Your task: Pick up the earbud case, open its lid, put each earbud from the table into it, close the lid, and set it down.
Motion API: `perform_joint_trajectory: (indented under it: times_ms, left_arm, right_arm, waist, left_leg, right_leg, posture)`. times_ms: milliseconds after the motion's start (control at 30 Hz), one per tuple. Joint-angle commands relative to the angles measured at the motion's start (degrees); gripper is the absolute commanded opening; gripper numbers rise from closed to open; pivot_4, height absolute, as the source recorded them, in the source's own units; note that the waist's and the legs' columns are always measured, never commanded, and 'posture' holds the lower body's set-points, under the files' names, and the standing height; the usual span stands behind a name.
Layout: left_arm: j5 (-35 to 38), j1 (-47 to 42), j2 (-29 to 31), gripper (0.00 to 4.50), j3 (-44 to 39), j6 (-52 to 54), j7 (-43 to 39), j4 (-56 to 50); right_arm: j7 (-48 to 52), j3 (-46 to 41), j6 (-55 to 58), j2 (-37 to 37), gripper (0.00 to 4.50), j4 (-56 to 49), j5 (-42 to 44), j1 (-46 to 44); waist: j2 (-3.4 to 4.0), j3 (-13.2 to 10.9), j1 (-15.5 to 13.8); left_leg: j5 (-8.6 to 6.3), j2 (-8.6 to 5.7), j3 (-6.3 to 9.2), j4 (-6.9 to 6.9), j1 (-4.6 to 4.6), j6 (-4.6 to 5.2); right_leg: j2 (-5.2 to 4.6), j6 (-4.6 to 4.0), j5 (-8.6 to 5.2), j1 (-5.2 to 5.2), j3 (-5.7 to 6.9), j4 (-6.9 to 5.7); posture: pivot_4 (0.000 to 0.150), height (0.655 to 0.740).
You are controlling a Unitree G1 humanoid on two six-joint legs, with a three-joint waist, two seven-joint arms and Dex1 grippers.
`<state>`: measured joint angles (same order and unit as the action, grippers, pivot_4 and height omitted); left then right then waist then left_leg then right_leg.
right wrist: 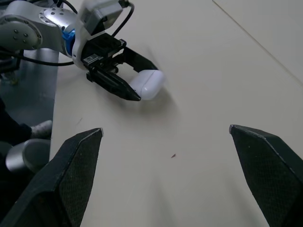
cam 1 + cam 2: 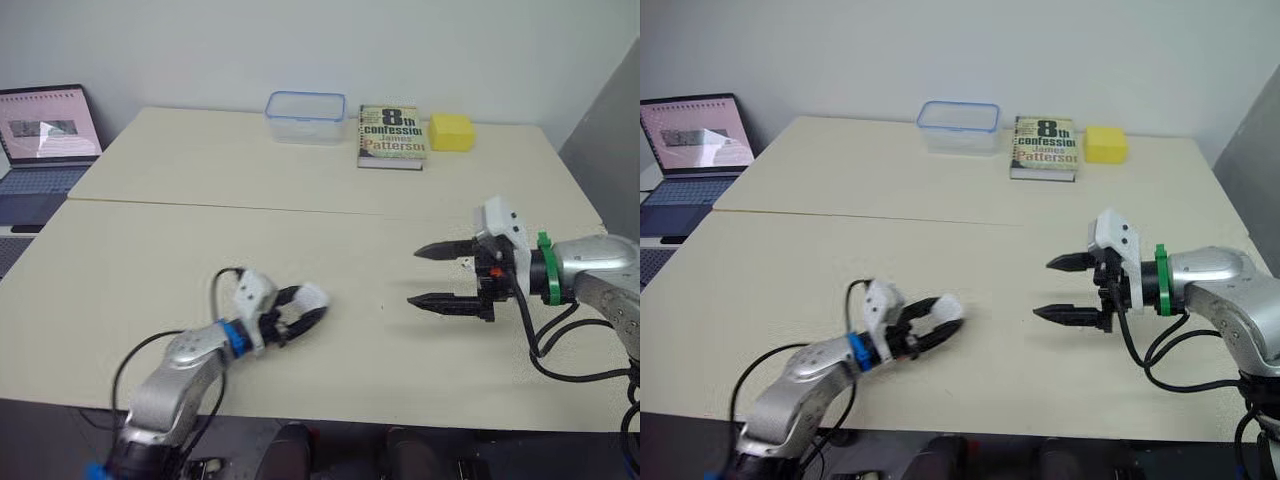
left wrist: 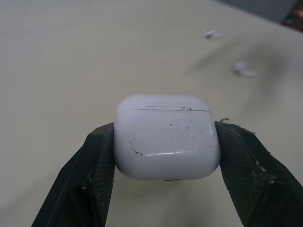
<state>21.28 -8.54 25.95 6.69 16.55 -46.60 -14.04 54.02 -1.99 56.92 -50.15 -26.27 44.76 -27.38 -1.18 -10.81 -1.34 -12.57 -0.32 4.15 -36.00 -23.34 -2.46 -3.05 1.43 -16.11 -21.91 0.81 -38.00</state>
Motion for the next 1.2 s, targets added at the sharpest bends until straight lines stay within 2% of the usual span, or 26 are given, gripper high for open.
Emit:
perform_joint_trajectory:
  times_ms: [33,167,333,533,833,967,1200]
  left_arm:
    - [-3.64,-4.64,-1.63,2.8,4.41,-12.22,-6.43,3.07]
    - [-5.94,-9.3,-3.16,2.8,6.01,-24.41,-11.25,9.49]
    - [-6.43,-11.77,-4.02,2.8,5.84,-32.01,-14.06,14.76]
    - [-6.12,-11.39,-4.84,2.8,6.12,-35.41,-14.43,15.01]
    - [-6.42,-11.2,-4.78,2.8,6.43,-36.57,-14.3,14.87]
    - [-6.37,-11.23,-5.03,2.8,6.37,-36.54,-13.8,15.07]
    - [-6.45,-11.19,-5.33,2.8,6.6,-37.02,-13.79,14.98]
  right_arm:
    - [-7.86,-4.12,11.54,3.12,4.5,-3.89,10.51,0.13]
    - [-15.88,-7.49,19.73,7.25,4.5,-3.49,20.08,0.66]
    - [-24.71,-8.06,23.41,12.16,4.5,-0.78,25.36,-0.44]
    - [-29.88,-5.71,23.25,16.67,4.5,2.05,25.23,-0.38]
    - [-29.83,-4.12,22.56,18.77,4.5,5.08,24.63,-1.16]
    - [-29.66,-3.66,22.42,19.26,3.57,6.24,24.39,-1.52]
    - [-29.34,-3.2,22.58,19.38,0.98,6.54,24.31,-1.45]
  waist:
    - [0.02,0.01,0.36]
    - [0.02,0.01,0.75]
    - [0.02,0.01,0.95]
    - [0.02,0.01,1.37]
    - [0.03,0.01,1.43]
    - [0.03,0.01,1.43]
    - [0.03,0.01,1.43]
  left_leg:
    - [0.0,-0.01,-0.08,0.02,0.0,0.0]
    - [-0.01,-0.03,-0.26,0.03,-0.06,0.02]
    - [-0.02,-0.02,-0.26,-0.01,-0.1,0.04]
    - [-0.01,0.0,-0.28,-0.06,-0.11,0.05]
    - [-0.01,0.1,-0.25,-0.06,-0.1,0.06]
    - [-0.01,0.1,-0.26,-0.06,-0.1,0.06]
    - [-0.01,0.11,-0.26,-0.06,-0.1,0.06]
  right_leg:
    - [0.06,-0.01,0.01,-0.04,-0.04,-0.01]
    - [0.43,-0.01,0.0,-0.14,-0.04,-0.03]
    - [0.58,0.03,0.03,-0.22,-0.01,-0.08]
    - [0.65,0.11,0.09,-0.22,-0.04,-0.09]
    - [0.79,0.11,0.12,-0.25,-0.03,-0.12]
    - [0.81,0.09,0.13,-0.26,-0.04,-0.13]
    - [0.82,0.09,0.13,-0.27,-0.04,-0.14]
  posture:
    - [0.15,0.74]
    - [0.15,0.74]
    - [0.15,0.74]
    - [0.15,0.74]
    - [0.15,0.74]
    - [0.15,0.74]
    - [0.15,0.74]
